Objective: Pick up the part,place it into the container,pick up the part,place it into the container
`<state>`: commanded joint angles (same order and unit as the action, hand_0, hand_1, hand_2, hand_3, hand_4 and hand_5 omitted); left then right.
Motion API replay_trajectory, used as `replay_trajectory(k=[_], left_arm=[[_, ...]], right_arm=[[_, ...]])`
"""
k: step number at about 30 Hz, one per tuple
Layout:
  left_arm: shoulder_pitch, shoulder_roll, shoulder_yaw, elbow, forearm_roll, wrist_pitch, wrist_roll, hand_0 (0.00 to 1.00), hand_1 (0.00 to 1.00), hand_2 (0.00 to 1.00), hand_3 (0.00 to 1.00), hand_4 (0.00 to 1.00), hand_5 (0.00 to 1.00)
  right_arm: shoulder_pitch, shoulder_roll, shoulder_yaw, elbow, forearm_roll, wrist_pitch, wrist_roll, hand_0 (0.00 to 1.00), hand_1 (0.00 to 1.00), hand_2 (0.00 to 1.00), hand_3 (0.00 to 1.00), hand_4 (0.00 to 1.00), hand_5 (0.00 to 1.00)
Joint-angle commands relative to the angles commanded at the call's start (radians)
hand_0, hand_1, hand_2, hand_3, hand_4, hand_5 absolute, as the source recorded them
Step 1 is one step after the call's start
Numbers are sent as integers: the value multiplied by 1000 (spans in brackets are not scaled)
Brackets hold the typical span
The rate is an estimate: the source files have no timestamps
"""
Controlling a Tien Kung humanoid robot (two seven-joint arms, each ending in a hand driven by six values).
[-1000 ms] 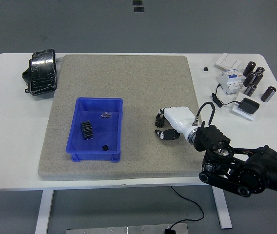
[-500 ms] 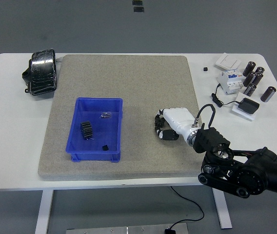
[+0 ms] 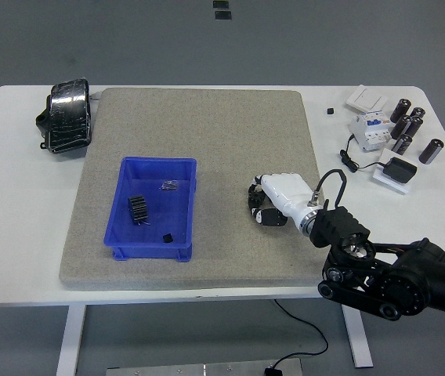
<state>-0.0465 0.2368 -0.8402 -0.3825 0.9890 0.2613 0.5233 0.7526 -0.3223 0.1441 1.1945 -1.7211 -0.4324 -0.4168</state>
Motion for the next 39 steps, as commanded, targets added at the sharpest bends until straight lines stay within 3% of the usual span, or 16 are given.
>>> replay_trajectory(k=[5, 12, 18, 22, 33, 34, 39], left_arm=[[1, 0, 3, 0, -4, 2, -2, 661, 640, 567, 556, 667, 636], [2, -1, 5, 0, -6, 4, -1, 661, 640, 567, 556, 673, 642], [5, 0, 2, -1, -2, 4, 2, 661, 640, 568, 556, 677, 646], [6, 1, 2, -1, -1, 2, 3, 661, 640, 570, 555, 678, 655], [6, 3, 2, -2, 6, 1, 10, 661, 640, 570, 555, 680, 658], [5, 3, 1, -2, 8, 1, 10, 660, 640, 571, 555, 680, 661], [3, 3, -3, -1, 16, -1, 12, 660, 640, 571, 555, 680, 661]], right_arm=[[-4, -8, 29, 29, -25, -13, -2, 308, 459, 442, 601, 474, 7], [-13, -22, 110, 148, -47, -32, -7, 306, 458, 438, 600, 477, 3], [17, 3, 149, 275, 12, -28, 11, 307, 462, 435, 599, 479, 4], [40, 29, 127, 321, 60, -18, 38, 303, 474, 436, 602, 482, 2], [61, 68, 73, 308, 163, 49, 115, 317, 488, 443, 611, 492, 2], [62, 70, 72, 306, 170, 58, 119, 375, 545, 489, 636, 523, 2], [66, 76, 71, 296, 192, 99, 130, 375, 545, 489, 636, 523, 2]])
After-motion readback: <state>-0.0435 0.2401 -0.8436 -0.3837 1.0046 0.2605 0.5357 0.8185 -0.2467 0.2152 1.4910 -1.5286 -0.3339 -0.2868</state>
